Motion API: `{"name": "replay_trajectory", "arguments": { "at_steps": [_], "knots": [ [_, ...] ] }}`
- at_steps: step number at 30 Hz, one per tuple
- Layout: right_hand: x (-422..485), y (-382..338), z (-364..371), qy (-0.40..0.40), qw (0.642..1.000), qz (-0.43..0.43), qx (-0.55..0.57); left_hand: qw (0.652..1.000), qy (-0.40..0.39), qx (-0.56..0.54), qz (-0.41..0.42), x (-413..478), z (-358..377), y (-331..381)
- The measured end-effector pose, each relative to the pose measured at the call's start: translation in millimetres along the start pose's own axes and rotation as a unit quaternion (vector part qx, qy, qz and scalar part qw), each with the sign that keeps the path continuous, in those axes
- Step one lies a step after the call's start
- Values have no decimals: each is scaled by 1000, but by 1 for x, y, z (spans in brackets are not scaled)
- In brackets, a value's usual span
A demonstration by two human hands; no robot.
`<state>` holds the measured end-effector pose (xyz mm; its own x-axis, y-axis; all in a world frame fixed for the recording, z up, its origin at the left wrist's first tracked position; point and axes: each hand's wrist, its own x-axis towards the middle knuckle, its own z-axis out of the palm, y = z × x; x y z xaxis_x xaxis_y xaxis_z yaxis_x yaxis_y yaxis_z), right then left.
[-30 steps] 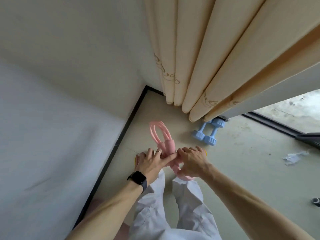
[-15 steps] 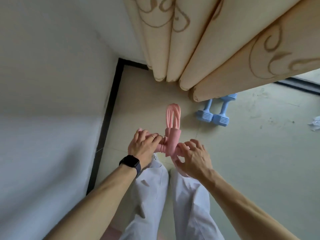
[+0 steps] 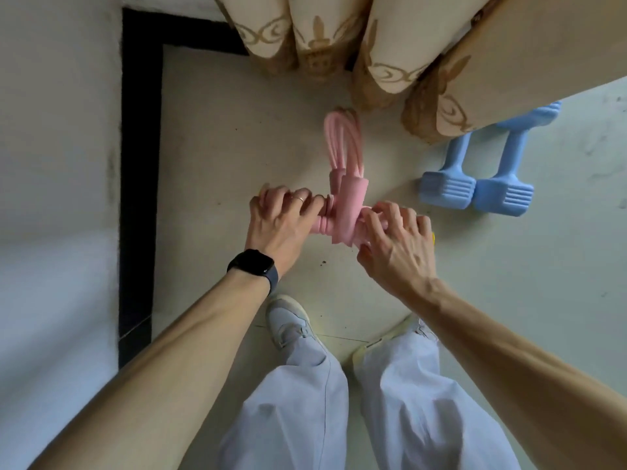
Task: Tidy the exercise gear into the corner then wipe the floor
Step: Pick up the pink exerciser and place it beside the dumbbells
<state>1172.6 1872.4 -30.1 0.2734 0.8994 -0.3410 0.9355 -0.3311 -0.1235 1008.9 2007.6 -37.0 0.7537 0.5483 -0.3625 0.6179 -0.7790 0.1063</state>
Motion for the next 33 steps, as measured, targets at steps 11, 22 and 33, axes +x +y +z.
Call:
{"name": "replay_trajectory", "arguments": {
  "at_steps": [11, 22, 33],
  "knots": [
    [99, 53, 65, 41, 996, 72, 37, 999, -10, -33, -29, 119, 59, -7],
    [62, 58, 87, -1, 998, 51, 26, 952, -24, -251, -172, 104, 75, -8],
    [86, 74, 64, -73, 996, 49, 14, 961, -133, -160, -184, 104, 43, -8]
  ]
}}
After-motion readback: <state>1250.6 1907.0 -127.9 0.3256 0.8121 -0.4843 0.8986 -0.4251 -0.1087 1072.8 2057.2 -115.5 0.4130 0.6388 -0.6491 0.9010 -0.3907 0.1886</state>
